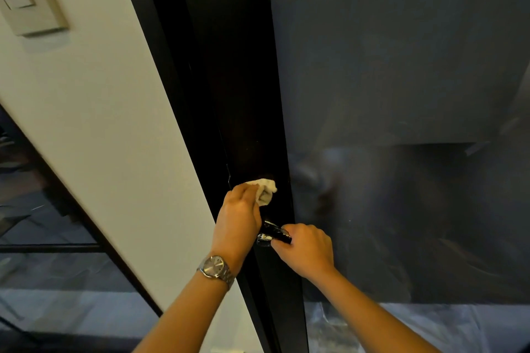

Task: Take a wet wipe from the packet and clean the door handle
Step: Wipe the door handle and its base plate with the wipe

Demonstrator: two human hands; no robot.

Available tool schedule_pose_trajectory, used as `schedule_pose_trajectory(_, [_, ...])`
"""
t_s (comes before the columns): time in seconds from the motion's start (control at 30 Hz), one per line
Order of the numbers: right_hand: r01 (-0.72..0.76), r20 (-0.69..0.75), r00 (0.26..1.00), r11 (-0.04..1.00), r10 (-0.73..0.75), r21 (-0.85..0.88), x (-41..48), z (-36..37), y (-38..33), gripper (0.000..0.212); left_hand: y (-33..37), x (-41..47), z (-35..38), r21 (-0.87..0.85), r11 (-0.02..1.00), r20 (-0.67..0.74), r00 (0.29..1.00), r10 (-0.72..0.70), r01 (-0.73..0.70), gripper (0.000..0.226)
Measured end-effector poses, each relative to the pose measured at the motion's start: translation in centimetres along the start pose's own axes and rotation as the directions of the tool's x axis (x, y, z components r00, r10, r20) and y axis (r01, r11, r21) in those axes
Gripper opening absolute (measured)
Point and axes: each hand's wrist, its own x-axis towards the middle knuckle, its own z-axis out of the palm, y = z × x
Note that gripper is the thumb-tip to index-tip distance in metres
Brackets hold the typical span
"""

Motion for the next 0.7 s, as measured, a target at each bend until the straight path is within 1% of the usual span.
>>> schedule_pose_trajectory(0.07, [-0.005,0.002,1.000,1.000,0.005,0.009,0.0,0.0,0.0,0.041,0.8,-0.5,0.6,-0.107,0.962,-0.013,0.967,-0.255,0.252,0.025])
schedule_pose_trajectory(0.1, [-0.008,0.002,1.000,1.000,0.008,0.019,0.0,0.1,0.1,0.041,1.2,-0.7,1.0,-0.146,0.930,-0.008,0.940,-0.342,0.337,0.027])
schedule_pose_trajectory(0.17, [-0.013,-0.006,1.000,0.999,0.013,0.035,0.0,0.2,0.2,0.041,1.7,-1.0,1.4,-0.244,0.857,0.029,0.887,-0.461,0.454,0.027])
schedule_pose_trajectory(0.2, [-0.014,-0.009,1.000,0.999,0.014,0.035,0.0,0.2,0.2,0.041,1.7,-1.2,1.6,-0.304,0.805,0.065,0.854,-0.516,0.510,0.025])
schedule_pose_trajectory(0.23, [-0.015,-0.009,1.000,0.999,0.015,0.030,0.0,0.2,0.1,0.040,1.7,-1.3,1.7,-0.377,0.724,0.121,0.806,-0.580,0.577,0.022])
schedule_pose_trajectory(0.27, [-0.016,-0.006,1.000,1.000,0.017,0.023,0.0,0.2,0.1,0.039,1.6,-1.3,1.9,-0.473,0.602,0.197,0.743,-0.640,0.644,0.023])
schedule_pose_trajectory(0.3, [-0.017,-0.001,1.000,1.000,0.017,0.017,0.0,0.2,0.1,0.038,1.5,-1.4,2.0,-0.590,0.421,0.288,0.666,-0.688,0.689,0.025])
schedule_pose_trajectory(0.33, [-0.018,0.003,1.000,1.000,0.018,0.013,0.0,0.2,0.1,0.038,1.5,-1.3,2.2,-0.688,0.200,0.383,0.584,-0.716,0.697,0.026])
schedule_pose_trajectory(0.37, [-0.018,0.004,1.000,1.000,0.017,0.013,0.0,0.2,0.1,0.038,1.6,-1.1,2.3,-0.740,-0.013,0.474,0.507,-0.720,0.673,0.024])
schedule_pose_trajectory(0.4, [-0.017,0.003,1.000,1.000,0.017,0.014,0.1,0.2,0.1,0.038,1.8,-1.0,2.3,-0.755,-0.198,0.553,0.445,-0.704,0.625,0.022])
schedule_pose_trajectory(0.43, [-0.016,0.003,1.000,1.000,0.016,0.013,0.1,0.2,0.1,0.038,2.0,-0.8,2.2,-0.754,-0.340,0.611,0.410,-0.678,0.561,0.020])
schedule_pose_trajectory(0.47, [-0.013,0.002,1.000,1.000,0.013,0.009,0.0,0.2,0.1,0.039,2.2,-0.8,2.0,-0.750,-0.424,0.641,0.400,-0.656,0.507,0.021])
schedule_pose_trajectory(0.5, [-0.010,0.004,1.000,1.000,0.010,0.005,0.0,0.1,0.0,0.039,2.2,-0.8,2.0,-0.752,-0.444,0.645,0.407,-0.646,0.487,0.021])
schedule_pose_trajectory(0.53, [-0.007,0.007,1.000,1.000,0.007,0.004,0.0,0.1,-0.1,0.039,2.0,-1.0,2.0,-0.760,-0.415,0.633,0.427,-0.646,0.500,0.022])
schedule_pose_trajectory(0.57, [-0.007,0.010,1.000,1.000,0.007,0.005,0.0,0.1,-0.1,0.039,1.9,-1.2,1.9,-0.771,-0.345,0.606,0.452,-0.654,0.535,0.024])
schedule_pose_trajectory(0.6, [-0.009,0.011,1.000,1.000,0.009,0.005,0.0,0.1,-0.1,0.038,1.7,-1.4,1.9,-0.779,-0.222,0.557,0.485,-0.674,0.586,0.025])
schedule_pose_trajectory(0.63, [-0.014,0.011,1.000,1.000,0.014,0.004,0.0,0.1,-0.1,0.037,1.4,-1.6,1.9,-0.767,-0.040,0.481,0.533,-0.696,0.640,0.026])
schedule_pose_trajectory(0.67, [-0.019,0.008,1.000,1.000,0.019,0.002,0.0,0.1,-0.1,0.036,1.2,-1.7,1.8,-0.724,0.164,0.392,0.595,-0.701,0.670,0.026])
schedule_pose_trajectory(0.7, [-0.022,0.006,1.000,1.000,0.022,-0.003,0.0,0.1,-0.1,0.037,1.1,-1.7,1.6,-0.661,0.363,0.292,0.670,-0.682,0.657,0.025])
